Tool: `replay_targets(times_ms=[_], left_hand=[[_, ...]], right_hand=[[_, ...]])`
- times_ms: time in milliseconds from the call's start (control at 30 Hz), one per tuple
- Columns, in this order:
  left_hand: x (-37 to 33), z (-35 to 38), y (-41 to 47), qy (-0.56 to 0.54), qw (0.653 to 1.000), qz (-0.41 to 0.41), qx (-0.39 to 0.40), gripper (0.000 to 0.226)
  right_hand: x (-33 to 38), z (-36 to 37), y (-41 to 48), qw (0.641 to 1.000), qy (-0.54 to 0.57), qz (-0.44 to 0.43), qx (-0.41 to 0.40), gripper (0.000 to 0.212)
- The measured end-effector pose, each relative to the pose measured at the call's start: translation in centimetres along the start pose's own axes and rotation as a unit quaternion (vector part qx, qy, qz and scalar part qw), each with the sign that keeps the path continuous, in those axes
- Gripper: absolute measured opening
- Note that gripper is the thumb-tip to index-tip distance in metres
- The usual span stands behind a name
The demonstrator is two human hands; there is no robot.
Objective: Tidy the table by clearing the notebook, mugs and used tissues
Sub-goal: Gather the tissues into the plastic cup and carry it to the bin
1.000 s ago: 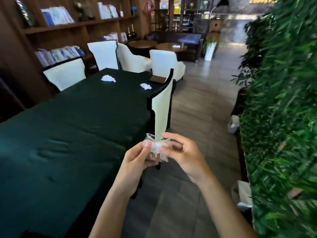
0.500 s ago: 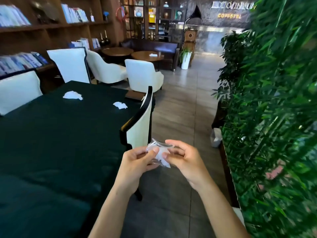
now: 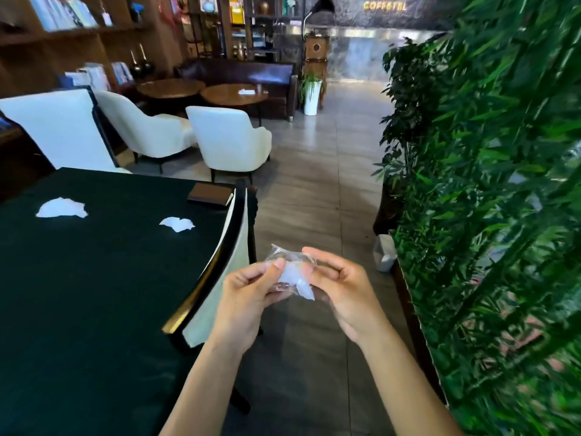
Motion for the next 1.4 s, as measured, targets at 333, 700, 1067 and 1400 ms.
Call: replay_targets(times_ms=[333,700,1067,1400], left_hand=[[1.5,6.4,16.2,-0.014,0.999,0.014,-0.041,0.03],[-0.6,5.1,27.6,-0.028,0.988,0.042,-0.148,0.021],[-3.5,-6.4,37.4,-0.038,0.97,0.087,-0.226,0.022],[-5.1,-22.6,38.0,-0.088,0.882,0.115,-0.449,0.033]], right_hand=[[3.9,-7.7,16.1,0.999,0.031,0.006,0.021,0.038],[5.2,-6.4,31.8,0.993,0.004,0.055,0.108,0.02],[2.4,4.0,46.4,0.972,-0.05,0.082,0.214,0.025],[-2.4,13.7,57.2,0.945,-0.181,0.116,0.246,0.013]])
Point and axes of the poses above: each hand's wrist, its own y-axis towards the middle knuckle, its own z-axis out of the palm, x = y × z, the point moved 9 cm from there along y, towards the middle knuckle, and after that the axes turned 1 degree about y, right-handed, at the moved point
